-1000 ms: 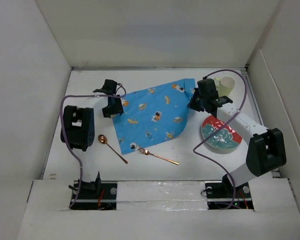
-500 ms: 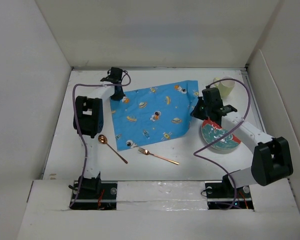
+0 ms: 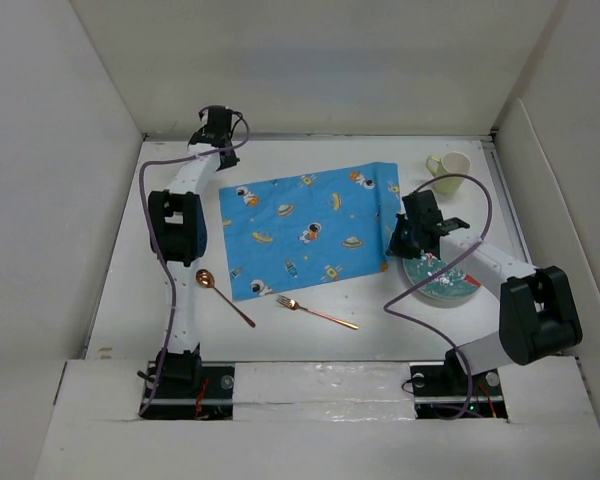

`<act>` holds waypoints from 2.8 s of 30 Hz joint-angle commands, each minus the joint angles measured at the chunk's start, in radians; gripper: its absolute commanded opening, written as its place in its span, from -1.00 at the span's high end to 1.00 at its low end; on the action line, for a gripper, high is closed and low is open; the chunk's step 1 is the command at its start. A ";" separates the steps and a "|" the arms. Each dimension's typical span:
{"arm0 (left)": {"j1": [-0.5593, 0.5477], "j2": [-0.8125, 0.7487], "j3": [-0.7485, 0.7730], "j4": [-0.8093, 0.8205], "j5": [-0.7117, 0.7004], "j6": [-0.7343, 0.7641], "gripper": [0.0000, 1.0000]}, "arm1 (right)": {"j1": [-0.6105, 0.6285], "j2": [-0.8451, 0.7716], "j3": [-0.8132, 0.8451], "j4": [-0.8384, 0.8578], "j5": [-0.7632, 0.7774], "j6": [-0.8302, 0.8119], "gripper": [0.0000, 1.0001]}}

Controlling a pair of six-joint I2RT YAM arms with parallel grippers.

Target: Set the dinner table for one person

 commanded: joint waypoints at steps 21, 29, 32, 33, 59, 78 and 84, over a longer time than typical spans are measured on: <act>-0.026 -0.344 -0.808 0.139 0.203 -0.039 0.50 | 0.006 -0.076 -0.031 0.113 -0.125 -0.043 1.00; 0.007 -0.254 -0.622 0.074 0.153 -0.007 1.00 | -0.004 -0.080 -0.012 0.102 -0.139 -0.043 1.00; 0.007 -0.228 -0.516 0.058 0.113 -0.016 1.00 | -0.004 -0.047 -0.001 0.120 -0.153 -0.044 1.00; 0.007 -0.220 -0.486 0.043 0.104 -0.017 1.00 | -0.013 -0.033 0.001 0.122 -0.160 -0.041 1.00; 0.103 -0.407 -0.467 0.037 0.085 0.007 -0.13 | -0.004 -0.020 0.039 -0.010 -0.193 -0.072 -0.05; -0.266 -0.283 -0.501 0.086 0.231 -0.033 -0.02 | -0.298 -0.576 -0.163 -0.104 0.088 0.264 0.70; -0.266 -0.127 -0.358 0.044 0.173 -0.007 -0.04 | -0.362 -0.654 -0.240 -0.268 0.185 0.367 -0.44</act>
